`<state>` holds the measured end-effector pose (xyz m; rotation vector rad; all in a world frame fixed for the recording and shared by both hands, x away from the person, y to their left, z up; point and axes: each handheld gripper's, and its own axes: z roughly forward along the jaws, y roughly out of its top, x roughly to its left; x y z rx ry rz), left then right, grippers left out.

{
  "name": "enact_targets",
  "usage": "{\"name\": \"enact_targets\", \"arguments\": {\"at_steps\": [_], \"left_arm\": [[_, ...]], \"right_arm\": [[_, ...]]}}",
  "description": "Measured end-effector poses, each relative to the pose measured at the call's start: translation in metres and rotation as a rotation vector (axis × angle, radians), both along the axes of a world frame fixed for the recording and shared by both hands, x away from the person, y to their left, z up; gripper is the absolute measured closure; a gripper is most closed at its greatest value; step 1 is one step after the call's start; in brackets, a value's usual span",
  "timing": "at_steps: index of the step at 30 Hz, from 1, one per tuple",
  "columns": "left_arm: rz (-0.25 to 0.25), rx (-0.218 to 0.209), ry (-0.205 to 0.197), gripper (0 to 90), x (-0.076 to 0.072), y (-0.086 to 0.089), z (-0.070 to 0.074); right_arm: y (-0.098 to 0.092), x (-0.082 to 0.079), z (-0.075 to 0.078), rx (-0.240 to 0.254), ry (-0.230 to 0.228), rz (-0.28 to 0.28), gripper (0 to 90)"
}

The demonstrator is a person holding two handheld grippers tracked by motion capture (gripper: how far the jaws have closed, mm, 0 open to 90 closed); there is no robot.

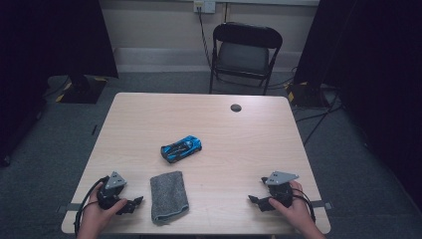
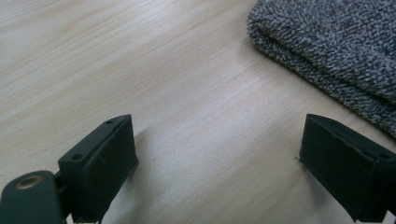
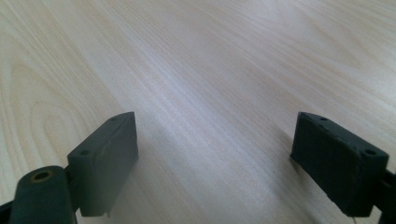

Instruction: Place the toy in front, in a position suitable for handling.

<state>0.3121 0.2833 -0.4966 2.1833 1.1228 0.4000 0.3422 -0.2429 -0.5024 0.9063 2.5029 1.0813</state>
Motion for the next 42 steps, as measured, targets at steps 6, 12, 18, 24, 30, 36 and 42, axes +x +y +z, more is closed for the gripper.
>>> {"name": "enact_targets", "arguments": {"at_steps": [6, 12, 18, 24, 30, 36, 42], "left_arm": [[-0.015, 0.017, 0.019, 9.4, 0.005, -0.002, 0.002], [-0.014, 0.009, 0.033, 17.7, 0.014, -0.007, 0.005], [0.018, -0.052, 0.003, 16.0, 0.030, -0.009, 0.025], [0.014, -0.098, -0.010, 15.8, 0.055, -0.017, 0.045], [-0.049, -0.087, -0.047, 15.9, 0.090, -0.039, 0.056], [-0.108, -0.057, -0.030, 16.4, 0.115, -0.060, 0.054], [-0.137, -0.031, -0.041, 17.3, 0.138, -0.067, 0.051]], "right_arm": [[0.000, 0.000, 0.000, 0.000, 0.000, 0.000, 13.5], [0.000, 0.000, 0.000, 0.001, 0.000, -0.001, 13.5], [0.000, 0.000, 0.000, 0.002, 0.001, -0.002, 13.5], [0.000, 0.001, 0.000, 0.001, 0.007, 0.005, 12.6], [0.000, 0.001, 0.000, 0.003, 0.005, 0.009, 12.3], [-0.001, 0.001, 0.000, 0.002, 0.006, 0.015, 12.3], [-0.001, 0.002, 0.000, 0.003, 0.006, 0.016, 12.3]]}}
